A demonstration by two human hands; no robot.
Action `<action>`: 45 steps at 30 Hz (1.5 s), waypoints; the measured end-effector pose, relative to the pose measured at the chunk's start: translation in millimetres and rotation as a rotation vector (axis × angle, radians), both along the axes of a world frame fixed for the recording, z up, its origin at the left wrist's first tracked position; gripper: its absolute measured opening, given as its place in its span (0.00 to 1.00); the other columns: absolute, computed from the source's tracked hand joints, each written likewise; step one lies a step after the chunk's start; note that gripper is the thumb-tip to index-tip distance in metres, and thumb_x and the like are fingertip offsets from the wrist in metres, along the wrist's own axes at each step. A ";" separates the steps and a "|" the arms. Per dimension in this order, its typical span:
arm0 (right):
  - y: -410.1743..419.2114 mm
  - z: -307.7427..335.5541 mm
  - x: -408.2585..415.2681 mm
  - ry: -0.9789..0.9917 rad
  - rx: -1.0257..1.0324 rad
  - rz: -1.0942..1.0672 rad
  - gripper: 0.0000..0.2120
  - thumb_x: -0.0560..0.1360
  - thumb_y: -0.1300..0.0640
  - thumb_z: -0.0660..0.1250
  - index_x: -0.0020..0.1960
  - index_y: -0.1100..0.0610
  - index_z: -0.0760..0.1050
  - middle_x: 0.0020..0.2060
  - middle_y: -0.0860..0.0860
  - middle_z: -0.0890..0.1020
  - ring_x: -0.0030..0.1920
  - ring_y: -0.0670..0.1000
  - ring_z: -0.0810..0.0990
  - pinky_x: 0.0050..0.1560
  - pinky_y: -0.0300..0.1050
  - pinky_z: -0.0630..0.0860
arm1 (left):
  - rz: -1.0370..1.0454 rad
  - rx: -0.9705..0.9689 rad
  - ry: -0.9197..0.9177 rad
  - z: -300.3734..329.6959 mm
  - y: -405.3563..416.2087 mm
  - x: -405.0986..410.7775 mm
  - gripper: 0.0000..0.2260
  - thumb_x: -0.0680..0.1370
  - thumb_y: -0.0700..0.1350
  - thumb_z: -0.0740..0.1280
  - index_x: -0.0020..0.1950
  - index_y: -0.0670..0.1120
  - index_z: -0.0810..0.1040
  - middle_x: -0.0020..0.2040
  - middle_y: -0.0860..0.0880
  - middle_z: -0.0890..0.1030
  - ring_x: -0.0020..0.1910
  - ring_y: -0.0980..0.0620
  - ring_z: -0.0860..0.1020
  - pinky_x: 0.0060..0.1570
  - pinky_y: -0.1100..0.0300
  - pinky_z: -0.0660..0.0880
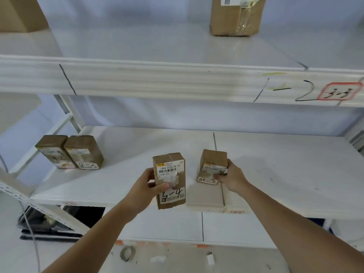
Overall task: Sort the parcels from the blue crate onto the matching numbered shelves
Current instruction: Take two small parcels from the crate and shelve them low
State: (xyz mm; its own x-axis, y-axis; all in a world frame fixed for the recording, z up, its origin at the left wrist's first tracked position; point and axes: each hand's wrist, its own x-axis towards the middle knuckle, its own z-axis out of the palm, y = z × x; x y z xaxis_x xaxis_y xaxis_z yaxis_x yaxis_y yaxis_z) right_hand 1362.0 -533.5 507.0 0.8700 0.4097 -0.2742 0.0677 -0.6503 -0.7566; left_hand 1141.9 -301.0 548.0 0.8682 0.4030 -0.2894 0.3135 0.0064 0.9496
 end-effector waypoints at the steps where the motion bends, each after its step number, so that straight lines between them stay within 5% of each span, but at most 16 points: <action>1: 3.7 0.8 8.6 0.000 -0.004 0.011 0.26 0.74 0.65 0.76 0.68 0.58 0.71 0.53 0.50 0.79 0.52 0.51 0.77 0.38 0.27 0.70 | 0.012 -0.001 0.002 -0.3 -0.3 3.6 0.18 0.77 0.41 0.76 0.63 0.50 0.75 0.58 0.52 0.84 0.56 0.52 0.84 0.53 0.56 0.81; 5: 14.5 1.2 37.3 0.005 -0.023 0.073 0.27 0.74 0.65 0.76 0.70 0.58 0.71 0.54 0.50 0.79 0.56 0.53 0.78 0.53 0.39 0.70 | 0.048 0.008 0.009 -1.0 -5.2 15.3 0.18 0.77 0.40 0.75 0.65 0.48 0.75 0.59 0.51 0.83 0.55 0.53 0.85 0.52 0.57 0.81; 12: 14.1 1.3 52.6 0.024 -0.004 0.127 0.30 0.73 0.64 0.78 0.71 0.57 0.70 0.56 0.51 0.80 0.57 0.54 0.79 0.55 0.41 0.70 | 0.072 -0.013 -0.019 7.4 -15.3 19.7 0.18 0.77 0.41 0.75 0.65 0.47 0.75 0.59 0.51 0.83 0.56 0.52 0.85 0.51 0.57 0.81; 17: 5.6 7.1 51.2 0.036 0.010 0.155 0.43 0.68 0.62 0.82 0.77 0.55 0.65 0.65 0.51 0.79 0.59 0.55 0.81 0.56 0.44 0.74 | 0.094 -0.012 -0.028 8.8 -21.6 11.9 0.19 0.77 0.43 0.76 0.65 0.48 0.75 0.60 0.51 0.83 0.57 0.50 0.84 0.57 0.51 0.81; 21: -10.1 35.3 38.9 -0.012 0.060 0.117 0.56 0.65 0.51 0.84 0.83 0.52 0.53 0.76 0.52 0.69 0.67 0.57 0.76 0.63 0.51 0.75 | 0.079 -0.008 -0.057 19.0 -28.7 2.5 0.22 0.75 0.48 0.78 0.65 0.50 0.76 0.61 0.52 0.83 0.59 0.50 0.84 0.62 0.47 0.79; 25: -39.7 75.5 8.1 -0.226 0.076 0.115 0.49 0.68 0.50 0.82 0.81 0.55 0.59 0.78 0.53 0.67 0.76 0.55 0.69 0.74 0.53 0.67 | 0.027 0.012 -0.112 45.3 -42.8 -12.1 0.27 0.70 0.54 0.77 0.67 0.50 0.75 0.61 0.54 0.84 0.59 0.51 0.84 0.64 0.46 0.78; 29: -66.7 123.5 -49.5 -0.276 0.135 0.174 0.42 0.72 0.49 0.79 0.80 0.55 0.63 0.76 0.51 0.71 0.73 0.52 0.72 0.72 0.47 0.69 | -0.049 0.033 -0.158 73.1 -64.8 -30.0 0.24 0.76 0.49 0.77 0.69 0.49 0.74 0.63 0.52 0.83 0.58 0.52 0.84 0.64 0.47 0.79; 33: -83.7 171.5 -121.8 -0.168 0.216 0.293 0.41 0.63 0.29 0.76 0.72 0.42 0.71 0.68 0.43 0.78 0.64 0.44 0.80 0.69 0.50 0.76 | -0.137 0.086 -0.197 102.1 -95.7 -50.2 0.20 0.78 0.48 0.75 0.68 0.52 0.75 0.62 0.54 0.83 0.58 0.53 0.84 0.64 0.47 0.79; 36: -96.1 196.9 -166.3 -0.114 0.221 0.397 0.19 0.73 0.42 0.76 0.61 0.37 0.74 0.57 0.40 0.84 0.57 0.42 0.84 0.57 0.45 0.81 | -0.195 0.111 -0.246 124.3 -121.4 -60.8 0.21 0.78 0.49 0.75 0.69 0.52 0.75 0.62 0.55 0.83 0.60 0.52 0.84 0.64 0.47 0.79; 40: -133.3 214.6 -193.6 -0.252 0.265 0.253 0.20 0.76 0.41 0.73 0.63 0.48 0.74 0.54 0.44 0.84 0.52 0.45 0.84 0.54 0.46 0.83 | -0.304 0.087 -0.292 152.5 -157.2 -66.8 0.23 0.76 0.50 0.76 0.70 0.49 0.75 0.64 0.52 0.83 0.61 0.49 0.84 0.64 0.46 0.79; 45: -200.1 238.7 -194.3 -0.284 0.332 0.173 0.19 0.77 0.45 0.73 0.65 0.49 0.74 0.55 0.47 0.84 0.53 0.47 0.85 0.54 0.45 0.83 | -0.368 0.145 -0.329 183.1 -220.8 -53.3 0.19 0.77 0.48 0.75 0.67 0.52 0.76 0.61 0.53 0.85 0.57 0.51 0.85 0.58 0.52 0.82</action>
State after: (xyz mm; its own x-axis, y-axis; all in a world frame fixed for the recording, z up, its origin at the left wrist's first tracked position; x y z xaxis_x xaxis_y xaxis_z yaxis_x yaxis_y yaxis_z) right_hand 1167.7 -733.6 745.8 0.8027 0.5807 0.1359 0.3888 -0.3367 -0.8576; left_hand 1088.6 -521.7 731.1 0.9958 0.0698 0.0588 -0.0448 -0.1872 0.9813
